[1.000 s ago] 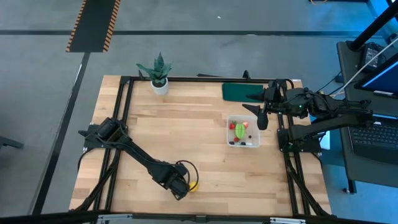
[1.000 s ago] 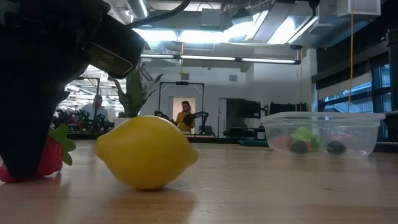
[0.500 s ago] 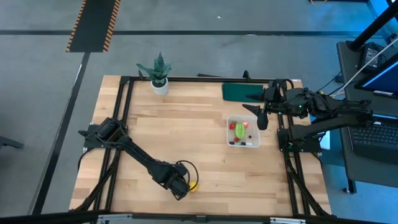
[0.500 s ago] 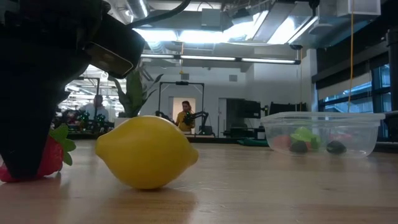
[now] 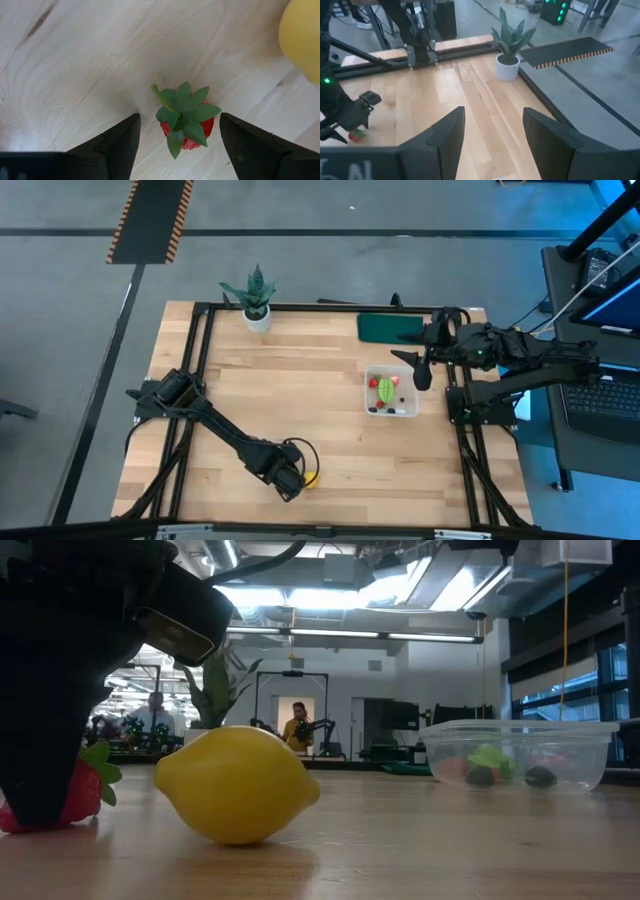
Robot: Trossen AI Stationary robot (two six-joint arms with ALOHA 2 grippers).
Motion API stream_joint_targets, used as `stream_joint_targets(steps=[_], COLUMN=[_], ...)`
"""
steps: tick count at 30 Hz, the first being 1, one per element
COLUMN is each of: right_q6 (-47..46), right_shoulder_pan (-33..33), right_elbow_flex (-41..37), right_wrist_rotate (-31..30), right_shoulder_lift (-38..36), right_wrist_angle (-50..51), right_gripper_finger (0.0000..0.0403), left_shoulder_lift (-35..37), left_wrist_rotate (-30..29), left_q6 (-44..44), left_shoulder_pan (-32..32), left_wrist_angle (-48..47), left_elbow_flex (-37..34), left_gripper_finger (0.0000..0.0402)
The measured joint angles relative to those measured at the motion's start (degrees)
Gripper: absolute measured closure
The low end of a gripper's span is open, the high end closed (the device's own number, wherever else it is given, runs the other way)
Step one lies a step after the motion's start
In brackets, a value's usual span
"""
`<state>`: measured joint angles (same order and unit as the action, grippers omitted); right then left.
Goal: Pick and placing Produce into tupperware
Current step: Put the red strawberry into the transparent container
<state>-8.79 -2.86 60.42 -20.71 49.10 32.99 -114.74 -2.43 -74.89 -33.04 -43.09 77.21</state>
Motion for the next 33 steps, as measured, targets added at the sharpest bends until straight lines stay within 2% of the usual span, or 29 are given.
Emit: stream_joint_targets(steps=[25,33], right_q6=[0.0,-1.3], right_shoulder_pan=[0.0,0.0], right_elbow_flex=[0.0,0.0], right_wrist_rotate=[0.0,0.0], right_shoulder_lift=[0.0,0.0], right_wrist_angle=[0.4,0.3], right_gripper_finger=[0.0199,0.0199], left_shoulder_lift=[0.0,0.0], left_wrist_rotate=[0.0,-2.0], left_q6=[0.0,-0.2], left_shoulder_pan=[0.0,0.0], left_wrist_angle=[0.0,0.3], left_elbow_flex=[0.0,0.0], left_gripper_finger=[0.0140,0.0140])
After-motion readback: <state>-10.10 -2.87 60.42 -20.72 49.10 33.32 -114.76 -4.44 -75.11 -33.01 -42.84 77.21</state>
